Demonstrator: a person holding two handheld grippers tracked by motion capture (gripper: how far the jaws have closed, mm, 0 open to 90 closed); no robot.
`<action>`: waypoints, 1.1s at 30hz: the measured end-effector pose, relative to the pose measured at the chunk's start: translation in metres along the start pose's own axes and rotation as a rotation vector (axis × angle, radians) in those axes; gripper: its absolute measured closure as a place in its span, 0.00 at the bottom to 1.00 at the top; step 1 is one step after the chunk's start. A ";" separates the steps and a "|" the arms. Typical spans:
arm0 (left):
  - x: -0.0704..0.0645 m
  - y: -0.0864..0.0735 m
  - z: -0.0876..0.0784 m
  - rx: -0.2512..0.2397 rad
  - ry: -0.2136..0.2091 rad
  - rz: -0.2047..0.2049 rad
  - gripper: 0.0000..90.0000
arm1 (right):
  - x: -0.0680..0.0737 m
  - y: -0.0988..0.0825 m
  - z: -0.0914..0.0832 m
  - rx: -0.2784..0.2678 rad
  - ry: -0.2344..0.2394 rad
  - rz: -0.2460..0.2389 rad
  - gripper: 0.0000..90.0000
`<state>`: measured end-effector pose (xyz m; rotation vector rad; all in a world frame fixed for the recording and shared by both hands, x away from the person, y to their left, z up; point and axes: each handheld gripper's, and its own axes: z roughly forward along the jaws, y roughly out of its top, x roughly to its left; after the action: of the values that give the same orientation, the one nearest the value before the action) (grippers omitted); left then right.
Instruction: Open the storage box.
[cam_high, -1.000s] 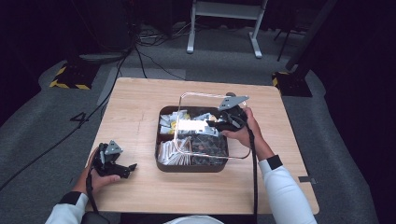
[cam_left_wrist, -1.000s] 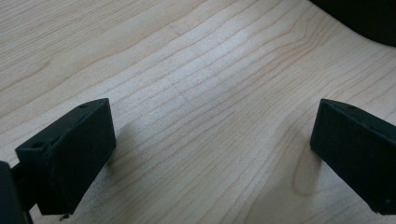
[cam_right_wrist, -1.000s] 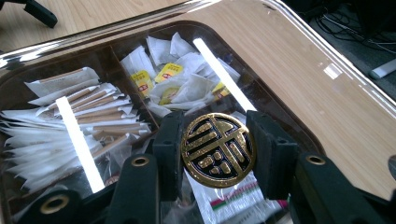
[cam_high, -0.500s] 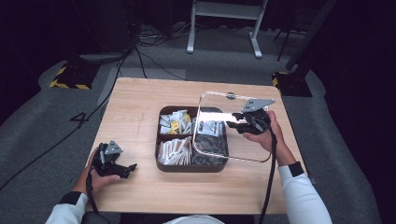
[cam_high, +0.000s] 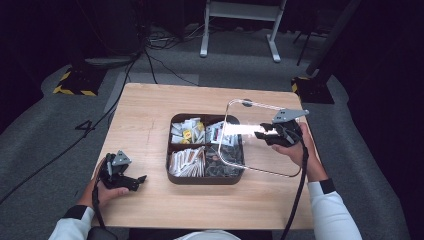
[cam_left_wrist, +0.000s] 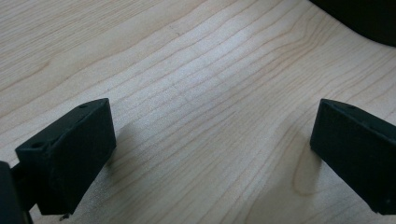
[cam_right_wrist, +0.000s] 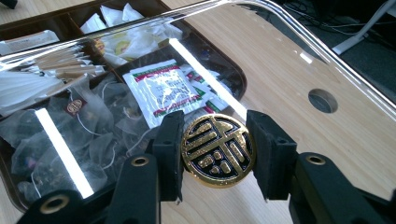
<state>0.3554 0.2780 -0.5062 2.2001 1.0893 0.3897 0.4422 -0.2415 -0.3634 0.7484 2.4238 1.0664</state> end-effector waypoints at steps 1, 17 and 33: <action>0.000 0.000 0.000 0.000 0.000 0.000 0.00 | -0.003 -0.004 -0.002 0.000 -0.005 0.009 0.66; 0.000 0.000 0.000 0.000 0.000 0.000 0.00 | -0.023 -0.032 -0.016 0.008 -0.043 0.069 0.66; 0.000 0.000 0.000 0.000 0.000 -0.001 0.00 | -0.045 -0.062 -0.019 0.035 -0.087 0.139 0.66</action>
<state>0.3554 0.2780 -0.5063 2.1995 1.0902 0.3889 0.4475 -0.3147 -0.3920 0.9668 2.3515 1.0220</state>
